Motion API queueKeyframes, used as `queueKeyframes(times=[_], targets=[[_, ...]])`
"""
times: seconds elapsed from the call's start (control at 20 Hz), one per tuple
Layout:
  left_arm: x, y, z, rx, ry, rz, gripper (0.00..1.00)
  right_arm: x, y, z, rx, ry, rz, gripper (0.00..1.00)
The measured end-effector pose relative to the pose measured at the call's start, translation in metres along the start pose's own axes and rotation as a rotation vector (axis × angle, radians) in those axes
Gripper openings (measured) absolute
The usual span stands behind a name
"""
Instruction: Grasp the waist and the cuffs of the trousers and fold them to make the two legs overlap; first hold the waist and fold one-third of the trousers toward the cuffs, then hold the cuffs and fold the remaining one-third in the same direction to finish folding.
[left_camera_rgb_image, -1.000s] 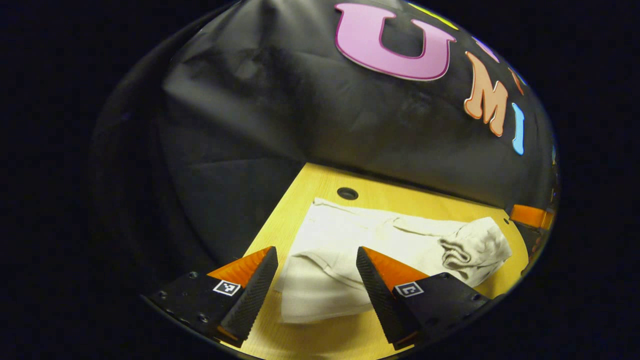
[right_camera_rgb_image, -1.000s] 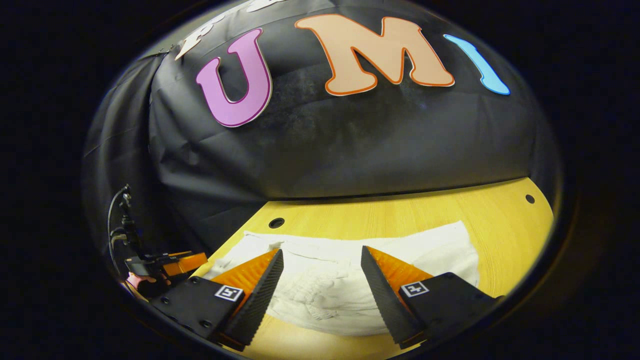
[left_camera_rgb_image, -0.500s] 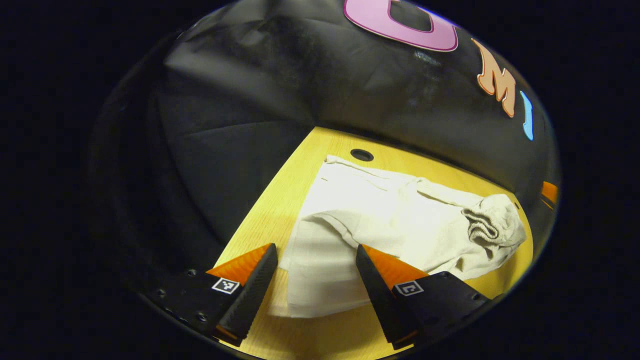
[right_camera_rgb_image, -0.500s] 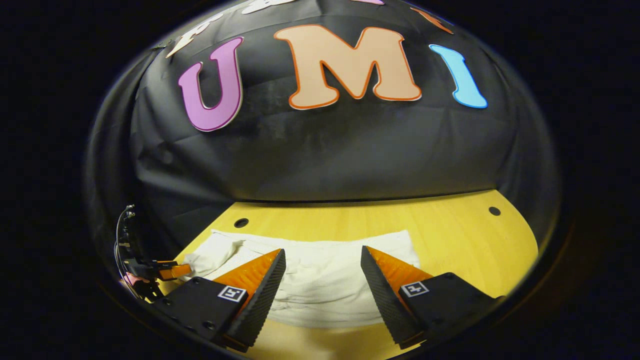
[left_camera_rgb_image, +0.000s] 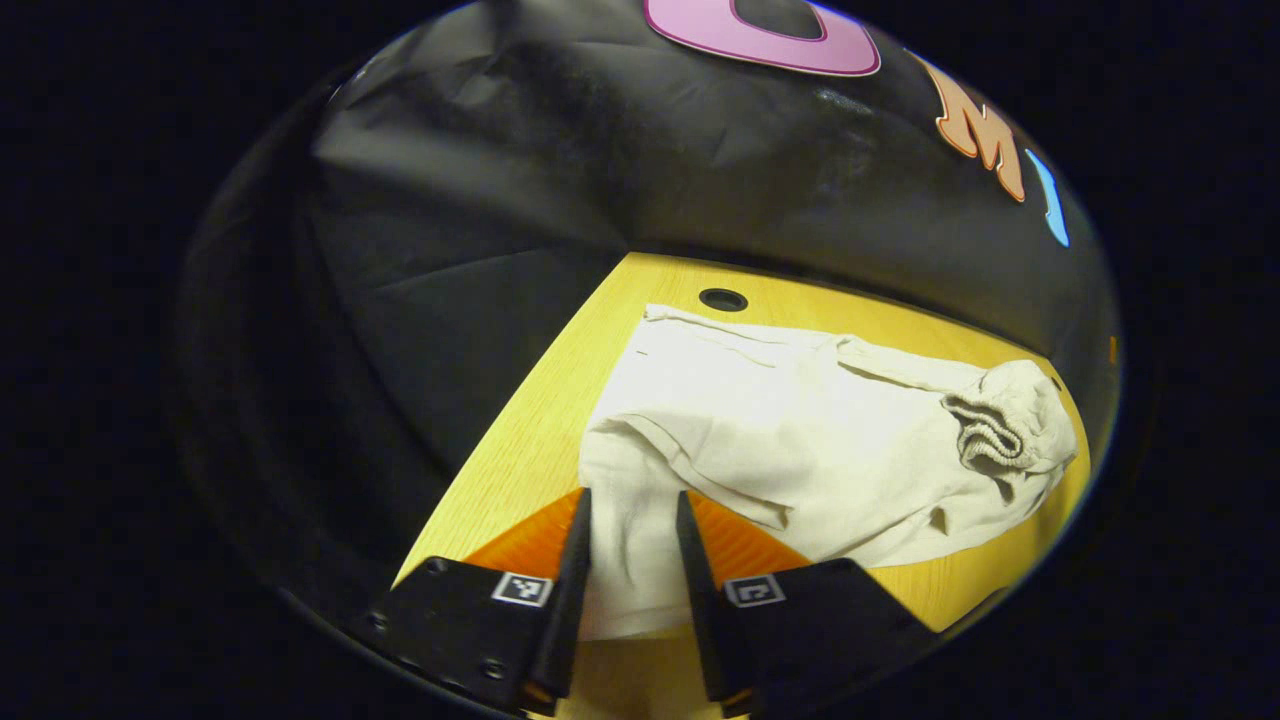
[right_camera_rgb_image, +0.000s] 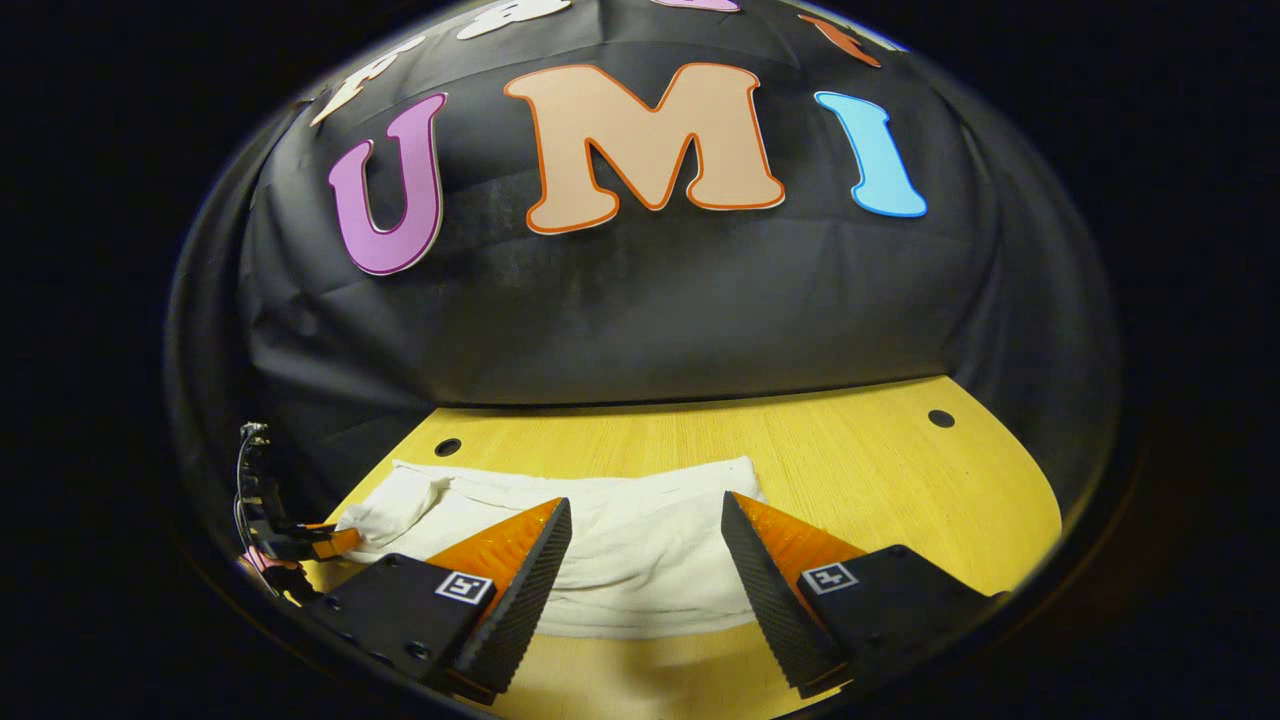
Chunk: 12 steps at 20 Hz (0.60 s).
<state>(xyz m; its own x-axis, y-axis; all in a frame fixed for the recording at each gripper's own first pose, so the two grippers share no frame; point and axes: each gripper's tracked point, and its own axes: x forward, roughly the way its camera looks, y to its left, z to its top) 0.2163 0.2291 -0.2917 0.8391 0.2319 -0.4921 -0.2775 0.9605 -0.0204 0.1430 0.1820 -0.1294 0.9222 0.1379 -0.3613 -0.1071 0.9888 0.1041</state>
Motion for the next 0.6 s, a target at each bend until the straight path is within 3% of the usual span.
queueKeyframes(times=[0.1, 0.2, 0.25, 0.35, 0.4, 0.5, 0.6], targets=[[0.002, -0.009, 0.002, -0.041, -0.015, -0.02, 0.11, -0.006, -0.005, 0.003, -0.006, -0.006, -0.005, 0.96], [0.001, -0.011, 0.004, -0.078, -0.021, -0.022, 0.0, -0.013, -0.011, 0.008, -0.008, -0.017, -0.01, 0.96], [-0.001, -0.012, 0.003, -0.096, -0.012, -0.017, 0.0, -0.016, -0.014, 0.011, -0.01, -0.022, -0.014, 0.92], [-0.004, -0.015, -0.001, -0.107, 0.014, -0.013, 0.0, -0.022, -0.023, 0.016, -0.017, -0.03, -0.03, 0.96], [-0.006, -0.017, -0.004, -0.112, 0.03, -0.012, 0.0, -0.026, -0.028, 0.018, -0.017, -0.036, -0.038, 0.92], [-0.01, -0.026, 0.0, -0.141, 0.031, -0.022, 0.0, -0.034, -0.038, 0.019, -0.013, -0.042, -0.047, 0.96], [-0.019, -0.035, 0.012, -0.163, 0.004, -0.029, 0.0, -0.043, -0.049, 0.02, -0.015, -0.046, -0.056, 0.92]])
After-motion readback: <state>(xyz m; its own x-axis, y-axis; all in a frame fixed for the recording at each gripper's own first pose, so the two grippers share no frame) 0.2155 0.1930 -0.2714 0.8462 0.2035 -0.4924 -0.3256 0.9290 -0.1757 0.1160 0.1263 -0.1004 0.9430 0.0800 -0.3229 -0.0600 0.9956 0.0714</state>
